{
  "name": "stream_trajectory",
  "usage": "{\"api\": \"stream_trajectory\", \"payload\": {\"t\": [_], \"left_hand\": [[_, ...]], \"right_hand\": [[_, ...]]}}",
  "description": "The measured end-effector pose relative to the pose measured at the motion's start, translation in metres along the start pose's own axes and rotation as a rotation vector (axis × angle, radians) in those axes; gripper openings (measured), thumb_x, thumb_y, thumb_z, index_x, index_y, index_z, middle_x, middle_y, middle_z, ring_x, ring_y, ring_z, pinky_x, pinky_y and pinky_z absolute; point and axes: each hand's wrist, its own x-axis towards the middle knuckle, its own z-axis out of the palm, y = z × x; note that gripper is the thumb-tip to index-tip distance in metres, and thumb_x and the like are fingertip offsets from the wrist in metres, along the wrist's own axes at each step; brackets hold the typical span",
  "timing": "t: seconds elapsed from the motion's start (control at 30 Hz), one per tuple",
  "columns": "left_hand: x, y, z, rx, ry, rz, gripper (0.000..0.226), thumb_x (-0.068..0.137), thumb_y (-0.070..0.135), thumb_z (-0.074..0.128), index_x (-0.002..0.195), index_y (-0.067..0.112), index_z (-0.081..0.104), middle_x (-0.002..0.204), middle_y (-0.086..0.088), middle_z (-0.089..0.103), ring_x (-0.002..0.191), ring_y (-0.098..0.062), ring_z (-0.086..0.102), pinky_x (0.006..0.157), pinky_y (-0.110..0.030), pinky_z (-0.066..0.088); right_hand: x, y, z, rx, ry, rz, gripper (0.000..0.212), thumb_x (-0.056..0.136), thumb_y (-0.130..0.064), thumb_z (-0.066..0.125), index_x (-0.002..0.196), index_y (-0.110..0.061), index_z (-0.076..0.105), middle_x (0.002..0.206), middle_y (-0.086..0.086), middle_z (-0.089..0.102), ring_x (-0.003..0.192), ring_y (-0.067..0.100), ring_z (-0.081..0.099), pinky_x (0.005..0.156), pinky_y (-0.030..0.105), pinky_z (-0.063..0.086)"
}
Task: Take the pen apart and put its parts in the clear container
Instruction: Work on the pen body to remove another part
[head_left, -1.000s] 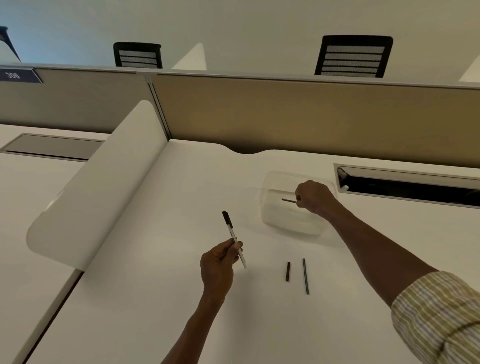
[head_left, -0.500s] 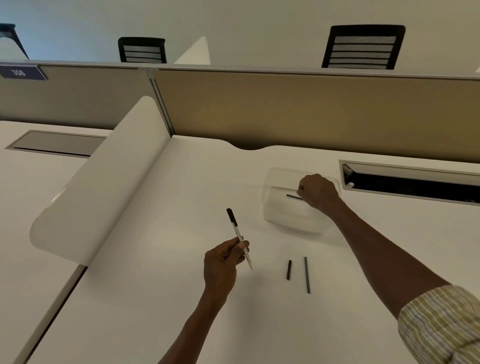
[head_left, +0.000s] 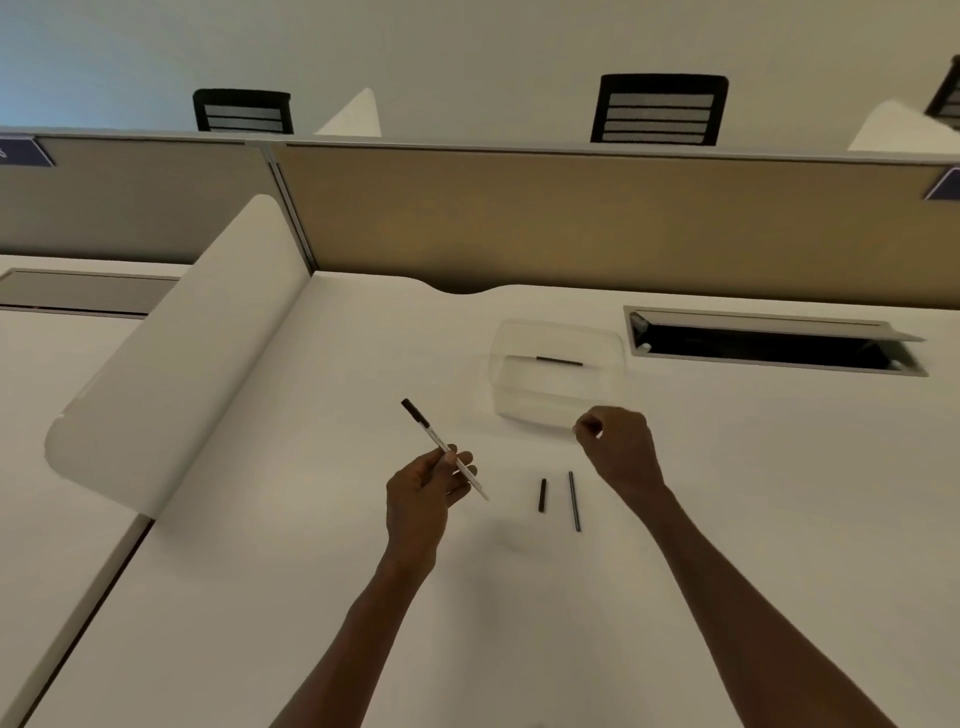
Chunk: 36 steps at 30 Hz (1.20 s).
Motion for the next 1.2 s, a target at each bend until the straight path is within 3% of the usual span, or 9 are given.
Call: {"api": "stream_trajectory", "payload": {"t": [0.23, 0.5, 0.67, 0.77, 0.9, 1.07, 1.2], "left_hand": [[-0.021, 0.001, -0.001, -0.031, -0.016, -0.028, 0.018, 0.096, 0.018, 0.060, 0.104, 0.006, 0.071, 0.101, -0.013, 0.076, 0.095, -0.030, 0.073, 0.084, -0.041, 0.057], [-0.033, 0.002, 0.001, -0.074, 0.022, -0.027, 0.013, 0.093, 0.009, 0.063, 0.102, 0.002, 0.070, 0.097, -0.017, 0.075, 0.091, -0.030, 0.073, 0.077, -0.034, 0.059], [-0.033, 0.007, 0.002, -0.103, 0.034, -0.027, 0.015, 0.089, 0.005, 0.067, 0.103, 0.000, 0.069, 0.094, -0.017, 0.076, 0.089, -0.028, 0.073, 0.076, -0.031, 0.060], [-0.032, 0.007, 0.003, -0.134, 0.036, -0.040, 0.016, 0.088, 0.004, 0.068, 0.104, -0.001, 0.068, 0.096, -0.018, 0.075, 0.091, -0.027, 0.074, 0.080, -0.032, 0.060], [-0.030, 0.009, 0.005, -0.180, 0.027, -0.068, 0.018, 0.088, 0.005, 0.068, 0.104, -0.003, 0.070, 0.098, -0.018, 0.075, 0.095, -0.029, 0.073, 0.081, -0.032, 0.059], [-0.026, 0.013, 0.008, -0.254, 0.044, -0.103, 0.016, 0.089, 0.005, 0.067, 0.101, -0.005, 0.071, 0.094, -0.017, 0.074, 0.096, -0.028, 0.072, 0.079, -0.030, 0.059], [-0.024, 0.020, 0.013, -0.338, 0.076, -0.135, 0.018, 0.091, 0.004, 0.064, 0.104, -0.008, 0.068, 0.095, -0.014, 0.074, 0.095, -0.025, 0.071, 0.077, -0.027, 0.060]], "right_hand": [[-0.046, 0.023, 0.018, -0.081, -0.110, 0.177, 0.012, 0.083, -0.015, 0.065, 0.080, -0.006, 0.072, 0.085, 0.009, 0.073, 0.087, 0.027, 0.066, 0.072, 0.032, 0.051], [-0.069, 0.026, 0.036, -0.044, -0.168, 0.254, 0.028, 0.079, -0.037, 0.072, 0.073, -0.013, 0.060, 0.078, 0.003, 0.065, 0.078, 0.024, 0.062, 0.062, 0.029, 0.041], [-0.071, 0.020, 0.044, -0.181, -0.132, 0.262, 0.017, 0.085, -0.025, 0.061, 0.086, -0.008, 0.063, 0.089, 0.009, 0.067, 0.085, 0.030, 0.064, 0.064, 0.031, 0.044], [-0.071, 0.019, 0.046, -0.189, -0.110, 0.285, 0.010, 0.083, -0.016, 0.058, 0.084, -0.007, 0.061, 0.089, 0.011, 0.066, 0.085, 0.033, 0.063, 0.061, 0.031, 0.039], [-0.072, 0.021, 0.043, -0.149, -0.126, 0.304, 0.013, 0.079, -0.020, 0.061, 0.074, -0.011, 0.053, 0.084, 0.010, 0.065, 0.081, 0.033, 0.063, 0.058, 0.030, 0.037], [-0.072, 0.011, 0.027, -0.068, -0.064, 0.286, 0.017, 0.075, -0.023, 0.064, 0.068, -0.008, 0.061, 0.067, 0.003, 0.064, 0.069, 0.026, 0.062, 0.055, 0.030, 0.042], [-0.074, -0.011, 0.006, 0.123, 0.009, 0.157, 0.016, 0.076, -0.021, 0.068, 0.062, -0.020, 0.060, 0.060, -0.009, 0.063, 0.060, 0.011, 0.059, 0.056, 0.027, 0.044]]}}
